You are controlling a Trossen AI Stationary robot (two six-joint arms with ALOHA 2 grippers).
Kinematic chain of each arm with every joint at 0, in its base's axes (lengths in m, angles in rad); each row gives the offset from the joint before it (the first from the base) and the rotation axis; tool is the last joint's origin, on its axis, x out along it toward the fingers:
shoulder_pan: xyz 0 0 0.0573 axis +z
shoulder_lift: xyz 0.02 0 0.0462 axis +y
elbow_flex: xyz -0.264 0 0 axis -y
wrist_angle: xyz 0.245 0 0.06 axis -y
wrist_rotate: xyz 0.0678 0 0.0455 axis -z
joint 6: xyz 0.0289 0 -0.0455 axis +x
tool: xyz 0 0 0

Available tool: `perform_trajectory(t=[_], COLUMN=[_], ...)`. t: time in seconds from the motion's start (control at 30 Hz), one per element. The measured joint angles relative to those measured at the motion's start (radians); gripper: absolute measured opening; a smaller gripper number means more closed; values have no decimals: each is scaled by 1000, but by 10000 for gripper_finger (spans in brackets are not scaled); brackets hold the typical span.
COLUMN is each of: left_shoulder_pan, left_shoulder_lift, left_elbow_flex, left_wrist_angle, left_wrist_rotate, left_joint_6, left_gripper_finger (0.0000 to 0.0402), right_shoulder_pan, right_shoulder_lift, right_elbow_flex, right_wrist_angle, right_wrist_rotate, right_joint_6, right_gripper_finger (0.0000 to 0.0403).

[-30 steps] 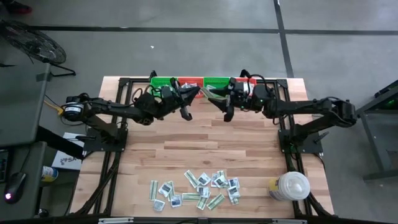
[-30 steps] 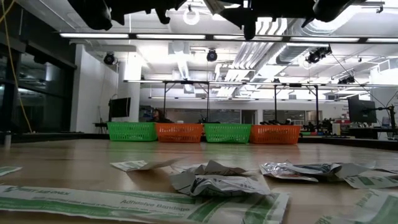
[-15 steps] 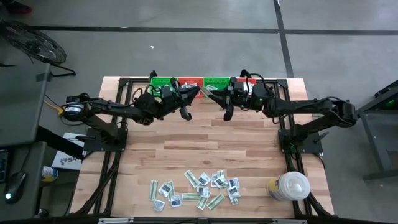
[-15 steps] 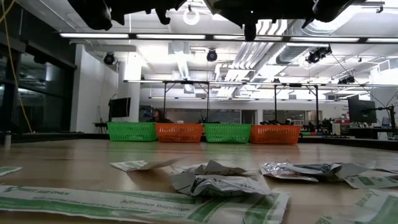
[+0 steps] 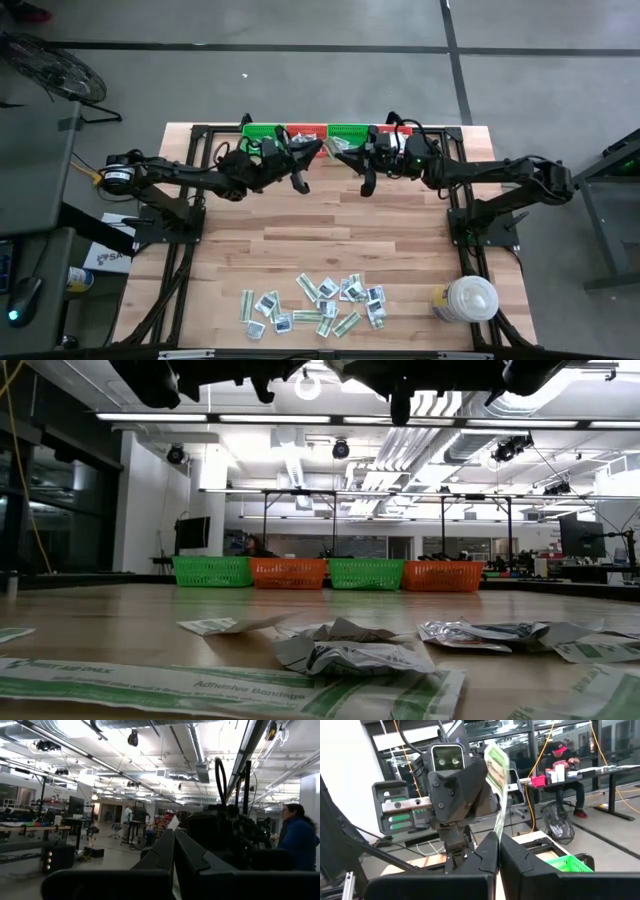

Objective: Pick & Place First Aid Supplies
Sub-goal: Put the green bandage pack in the right orange bin

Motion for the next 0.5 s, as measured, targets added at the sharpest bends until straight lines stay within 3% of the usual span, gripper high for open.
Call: perform_trajectory(t=[0.23, 0.37, 0.5], left_shoulder_pan=[0, 0, 0], left_shoulder_lift=[0, 0, -3], left_elbow_flex=[-1, -1, -1], left_wrist_angle=[-28, -26, -28], left_wrist_rotate=[-21, -31, -104], left_joint_6=[73, 106, 127], left_gripper_finger=[25, 76, 134], right_shoulder_pan=[-40, -69, -96], right_shoulder_lift=[-8, -8, -26], right_elbow_flex=[0, 0, 0], right_wrist_angle=[-17, -53, -123], right_wrist_rotate=[-36, -53, -61], right_joint_6=[52, 82, 76], right_gripper_finger=[1, 1, 0])
